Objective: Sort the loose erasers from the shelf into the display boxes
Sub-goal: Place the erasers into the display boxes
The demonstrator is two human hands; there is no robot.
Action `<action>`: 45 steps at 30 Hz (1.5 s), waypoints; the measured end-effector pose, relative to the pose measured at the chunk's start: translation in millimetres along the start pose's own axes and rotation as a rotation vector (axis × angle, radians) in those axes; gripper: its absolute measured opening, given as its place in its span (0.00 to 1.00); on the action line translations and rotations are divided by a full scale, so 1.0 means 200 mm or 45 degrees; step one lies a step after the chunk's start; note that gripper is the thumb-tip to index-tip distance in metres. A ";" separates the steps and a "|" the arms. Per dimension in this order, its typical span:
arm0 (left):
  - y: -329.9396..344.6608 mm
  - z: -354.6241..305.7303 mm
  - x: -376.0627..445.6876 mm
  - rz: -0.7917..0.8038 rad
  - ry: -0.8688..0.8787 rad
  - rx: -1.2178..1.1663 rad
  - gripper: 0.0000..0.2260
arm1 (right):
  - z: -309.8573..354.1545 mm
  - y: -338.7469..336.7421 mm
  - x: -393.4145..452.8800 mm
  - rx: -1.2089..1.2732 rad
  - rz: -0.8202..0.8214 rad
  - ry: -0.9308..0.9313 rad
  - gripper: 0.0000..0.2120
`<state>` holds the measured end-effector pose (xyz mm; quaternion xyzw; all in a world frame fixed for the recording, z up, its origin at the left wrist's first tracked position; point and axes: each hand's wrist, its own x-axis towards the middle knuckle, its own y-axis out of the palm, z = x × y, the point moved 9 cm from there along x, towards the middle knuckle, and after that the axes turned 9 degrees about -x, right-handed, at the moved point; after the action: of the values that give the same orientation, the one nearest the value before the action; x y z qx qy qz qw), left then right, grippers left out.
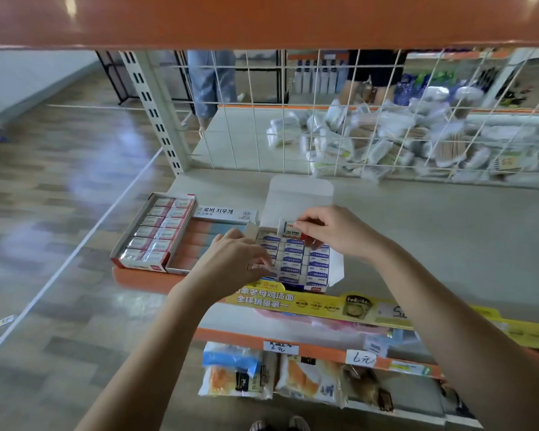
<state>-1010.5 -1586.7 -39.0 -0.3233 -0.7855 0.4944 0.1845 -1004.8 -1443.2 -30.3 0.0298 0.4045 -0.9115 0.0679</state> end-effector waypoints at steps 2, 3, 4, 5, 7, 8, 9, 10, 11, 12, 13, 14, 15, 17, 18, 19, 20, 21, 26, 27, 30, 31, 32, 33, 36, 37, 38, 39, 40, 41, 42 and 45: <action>0.00 -0.01 0.00 -0.001 -0.006 0.021 0.09 | 0.00 0.01 0.01 -0.025 0.024 -0.014 0.13; -0.01 -0.01 0.00 -0.005 -0.013 0.040 0.09 | 0.01 0.01 0.02 -0.027 0.037 -0.020 0.12; -0.01 -0.01 -0.01 -0.010 -0.020 0.065 0.09 | 0.01 0.02 0.03 -0.017 0.052 -0.024 0.12; -0.01 -0.01 -0.01 -0.016 -0.026 0.091 0.09 | 0.02 0.03 0.03 -0.010 0.067 -0.031 0.12; -0.01 -0.01 -0.01 -0.021 -0.031 0.145 0.10 | 0.03 0.04 0.05 -0.037 0.088 -0.050 0.12; -0.01 -0.01 -0.01 -0.020 -0.026 0.171 0.10 | 0.04 0.04 0.06 -0.061 0.095 -0.057 0.12; -0.01 -0.01 -0.01 -0.016 -0.019 0.191 0.10 | 0.04 0.04 0.07 -0.078 0.099 -0.063 0.12; 0.00 -0.02 -0.01 -0.012 -0.009 0.204 0.11 | 0.05 0.04 0.08 -0.082 0.103 -0.064 0.12; -0.01 -0.02 -0.01 -0.011 0.006 0.206 0.11 | 0.05 0.05 0.09 -0.070 0.107 -0.065 0.11; -0.01 -0.03 -0.02 -0.017 0.025 0.192 0.11 | 0.06 0.05 0.11 -0.045 0.113 -0.067 0.10; -0.02 -0.03 -0.03 -0.030 0.042 0.161 0.12 | 0.08 0.06 0.13 -0.013 0.117 -0.069 0.10; -0.04 -0.02 -0.04 -0.051 0.057 0.121 0.12 | 0.11 0.07 0.15 0.016 0.120 -0.072 0.10; -0.06 -0.01 -0.07 -0.079 0.070 0.083 0.12 | 0.14 0.07 0.17 0.030 0.120 -0.080 0.10; -0.13 0.04 -0.12 -0.170 0.111 0.034 0.11 | 0.22 0.10 0.22 0.013 0.100 -0.096 0.10; -0.16 0.07 -0.15 -0.216 0.128 0.032 0.10 | 0.26 0.11 0.25 -0.005 0.085 -0.103 0.11; -0.20 0.12 -0.18 -0.251 0.134 0.034 0.09 | 0.31 0.13 0.29 -0.016 0.073 -0.111 0.12; -0.24 0.17 -0.21 -0.278 0.133 0.034 0.08 | 0.36 0.16 0.33 -0.026 0.067 -0.119 0.12; -0.28 0.23 -0.23 -0.306 0.134 0.035 0.07 | 0.41 0.19 0.37 -0.043 0.066 -0.126 0.12; -0.43 0.62 -0.36 -0.300 0.072 0.075 0.10 | 0.69 0.44 0.56 -0.200 0.111 -0.140 0.10; -0.45 0.70 -0.38 -0.284 0.047 0.087 0.08 | 0.74 0.50 0.60 -0.244 0.130 -0.145 0.11; -0.50 0.88 -0.44 -0.234 0.036 0.127 0.08 | 0.86 0.67 0.67 -0.348 0.192 -0.163 0.13; -0.52 0.91 -0.45 -0.222 0.041 0.131 0.09 | 0.89 0.71 0.69 -0.363 0.204 -0.164 0.12; -0.53 0.95 -0.46 -0.212 0.044 0.122 0.09 | 0.91 0.74 0.70 -0.376 0.209 -0.162 0.12; -0.54 0.98 -0.47 -0.200 0.043 0.104 0.09 | 0.93 0.77 0.70 -0.389 0.214 -0.151 0.12; -0.56 1.05 -0.49 -0.170 0.077 0.053 0.09 | 0.95 0.85 0.71 -0.397 0.227 -0.098 0.10; -0.56 1.07 -0.50 -0.160 0.092 0.046 0.09 | 0.95 0.87 0.71 -0.379 0.228 -0.081 0.09; -0.56 1.08 -0.51 -0.152 0.108 0.039 0.08 | 0.95 0.89 0.71 -0.359 0.226 -0.066 0.08; -0.56 1.10 -0.52 -0.152 0.128 0.036 0.08 | 0.95 0.90 0.71 -0.346 0.219 -0.052 0.07; -0.56 1.11 -0.52 -0.158 0.150 0.034 0.08 | 0.95 0.91 0.71 -0.343 0.209 -0.036 0.07; -0.55 1.11 -0.52 -0.160 0.169 0.032 0.08 | 0.95 0.91 0.71 -0.349 0.197 -0.020 0.07; -0.55 1.12 -0.52 -0.160 0.185 0.027 0.08 | 0.96 0.92 0.70 -0.359 0.184 -0.008 0.08; -0.55 1.12 -0.51 -0.157 0.229 -0.008 0.08 | 0.96 0.93 0.69 -0.391 0.156 0.029 0.09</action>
<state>-1108.7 -1838.0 -36.2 -0.3180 -0.7857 0.4486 0.2833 -1112.9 -1722.3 -52.6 0.0541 0.5374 -0.8327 0.1224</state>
